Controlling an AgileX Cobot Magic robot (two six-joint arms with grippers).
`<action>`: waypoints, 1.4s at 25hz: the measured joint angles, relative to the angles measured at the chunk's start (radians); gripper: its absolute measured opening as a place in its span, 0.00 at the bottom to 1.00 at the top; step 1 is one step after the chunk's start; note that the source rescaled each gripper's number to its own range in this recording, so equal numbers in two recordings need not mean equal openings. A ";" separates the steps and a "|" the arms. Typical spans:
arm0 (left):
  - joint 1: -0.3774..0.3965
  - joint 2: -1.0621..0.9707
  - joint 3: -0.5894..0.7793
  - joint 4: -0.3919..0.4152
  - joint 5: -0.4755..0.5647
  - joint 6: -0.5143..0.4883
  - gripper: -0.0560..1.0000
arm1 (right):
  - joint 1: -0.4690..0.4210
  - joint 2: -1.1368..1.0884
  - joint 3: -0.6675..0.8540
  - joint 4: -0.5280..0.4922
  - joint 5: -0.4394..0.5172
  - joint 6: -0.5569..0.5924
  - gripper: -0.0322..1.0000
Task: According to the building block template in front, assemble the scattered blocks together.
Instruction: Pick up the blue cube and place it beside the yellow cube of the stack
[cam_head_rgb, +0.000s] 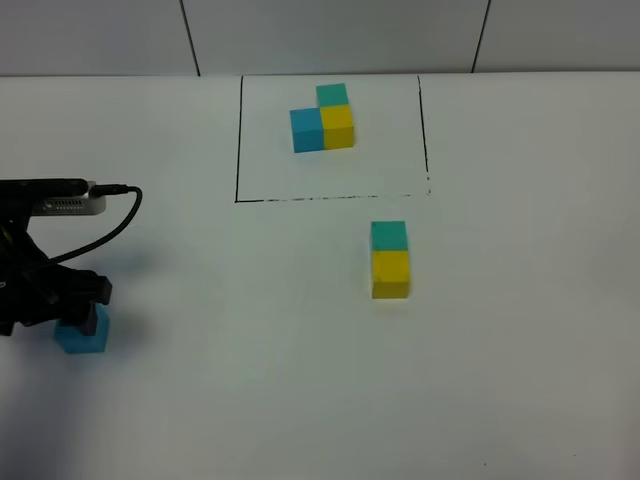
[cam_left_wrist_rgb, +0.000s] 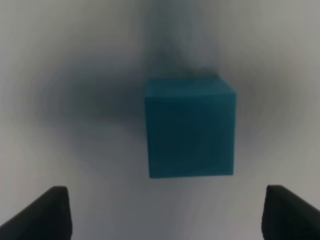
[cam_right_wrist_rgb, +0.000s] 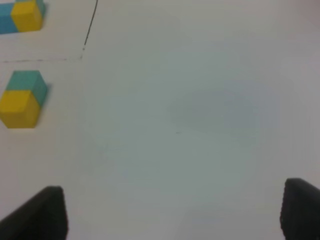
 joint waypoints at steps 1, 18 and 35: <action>0.000 0.000 0.000 0.000 -0.021 -0.001 1.00 | 0.000 0.000 0.000 0.000 0.000 0.000 0.74; 0.000 0.091 0.008 -0.050 -0.126 -0.008 1.00 | 0.000 0.000 0.000 0.000 0.000 0.000 0.74; 0.000 0.170 0.008 -0.051 -0.155 -0.025 0.20 | 0.000 0.000 0.001 0.000 0.000 0.000 0.74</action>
